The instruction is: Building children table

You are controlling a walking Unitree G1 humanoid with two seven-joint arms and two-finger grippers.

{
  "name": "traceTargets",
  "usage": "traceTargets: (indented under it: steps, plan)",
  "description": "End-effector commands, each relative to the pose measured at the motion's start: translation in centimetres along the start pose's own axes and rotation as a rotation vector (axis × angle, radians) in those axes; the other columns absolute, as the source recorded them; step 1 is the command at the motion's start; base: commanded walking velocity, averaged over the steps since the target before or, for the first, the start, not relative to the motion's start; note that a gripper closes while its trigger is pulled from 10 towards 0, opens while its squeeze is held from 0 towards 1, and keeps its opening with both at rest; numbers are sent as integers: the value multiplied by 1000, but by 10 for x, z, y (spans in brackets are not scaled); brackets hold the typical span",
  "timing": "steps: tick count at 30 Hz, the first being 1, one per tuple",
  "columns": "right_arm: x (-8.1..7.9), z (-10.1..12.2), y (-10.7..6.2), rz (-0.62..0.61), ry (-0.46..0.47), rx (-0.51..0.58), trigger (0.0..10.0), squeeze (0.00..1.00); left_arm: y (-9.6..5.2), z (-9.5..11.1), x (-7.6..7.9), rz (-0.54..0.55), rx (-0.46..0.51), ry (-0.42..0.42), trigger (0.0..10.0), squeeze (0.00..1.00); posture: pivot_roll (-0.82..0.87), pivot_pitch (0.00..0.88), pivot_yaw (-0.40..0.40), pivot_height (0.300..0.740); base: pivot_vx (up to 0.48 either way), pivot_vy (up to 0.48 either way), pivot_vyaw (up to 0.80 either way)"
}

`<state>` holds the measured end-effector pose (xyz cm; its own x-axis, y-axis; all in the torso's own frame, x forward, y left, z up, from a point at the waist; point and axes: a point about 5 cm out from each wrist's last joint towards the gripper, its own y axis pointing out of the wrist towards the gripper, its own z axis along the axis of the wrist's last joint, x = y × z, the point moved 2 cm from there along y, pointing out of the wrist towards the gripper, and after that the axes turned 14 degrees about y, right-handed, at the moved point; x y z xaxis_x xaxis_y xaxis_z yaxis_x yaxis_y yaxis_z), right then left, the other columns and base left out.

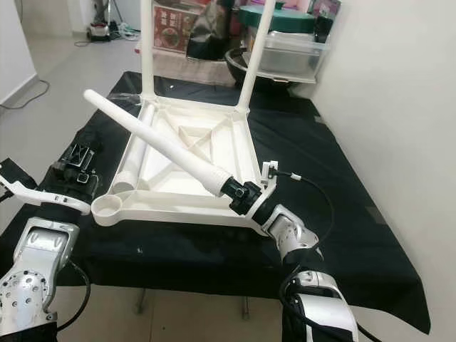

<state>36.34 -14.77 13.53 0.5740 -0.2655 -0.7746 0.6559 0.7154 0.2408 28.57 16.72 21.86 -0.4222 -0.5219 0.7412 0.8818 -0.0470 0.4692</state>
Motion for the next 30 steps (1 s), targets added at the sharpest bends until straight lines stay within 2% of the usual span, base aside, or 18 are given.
traceTargets:
  steps: [1, 4, 9, 11, 12, 15, 16, 17, 19, 26, 28, 29, 30]
  plan:
    - [-7, 14, 1, 38, 26, 61, 0, 0, -9, -12, -2, 41, -7, -97, 10000, 0, 82, 0, -123, 740, 0, 0, 0]
    - [-19, 13, 2, 133, 94, 22, 0, 0, -10, -9, -3, 45, -2, -120, 10000, 0, 84, 0, -126, 740, 0, 0, 0]
    - [-31, -1, -1, 226, 139, -80, 0, 0, -8, -7, -5, 40, 4, -135, 10000, 0, 83, 0, -128, 740, 0, 0, 0]
    - [-32, -2, -2, 233, 145, -88, 0, 0, -8, -7, -5, 40, 3, -137, 10000, 0, 82, 0, -129, 740, 0, 0, 0]
    - [-41, -13, -5, 298, 191, -166, 0, 0, -7, -8, -6, 33, -11, -132, 10000, 0, 82, 0, -129, 740, 0, 0, 0]
    - [-45, -21, -8, 333, 201, -226, 0, 0, -7, -8, -5, 17, -17, -131, 10000, 0, 78, 0, -126, 740, 0, 0, 0]
    - [-51, -34, -14, 367, 218, -313, 0, 0, -6, -4, -2, -13, -17, -134, 10000, 0, 81, 0, -128, 740, 0, 0, 0]
    - [-51, -34, -14, 367, 218, -313, 0, 0, -6, -4, -2, -13, -17, -134, 10000, 0, 81, 0, -128, 740, 0, 0, 0]
    - [-53, -43, -20, 383, 226, -384, 0, 0, -6, 1, 3, -57, -15, -139, 10000, 0, 81, 0, -129, 740, 0, 0, 0]
    - [-57, -45, -29, 404, 252, -469, 0, 0, -7, 5, 8, -110, -13, -158, 10000, 0, 80, 0, -131, 740, 0, 0, 0]
    - [-57, -46, -29, 401, 243, -485, 0, 0, -7, 6, 10, -116, -8, -150, 10000, 0, 76, 0, -134, 740, 0, 0, 0]
    - [-55, -46, -30, 382, 225, -503, 0, 0, -7, 15, 9, -107, 40, -106, 9882, 0, 79, 0, -138, 740, 0, 0, 0]
    - [-55, -46, -30, 382, 225, -503, 0, 0, -7, 15, 9, -107, 40, -106, 9882, 0, 79, 0, -138, 740, 0, 0, 0]
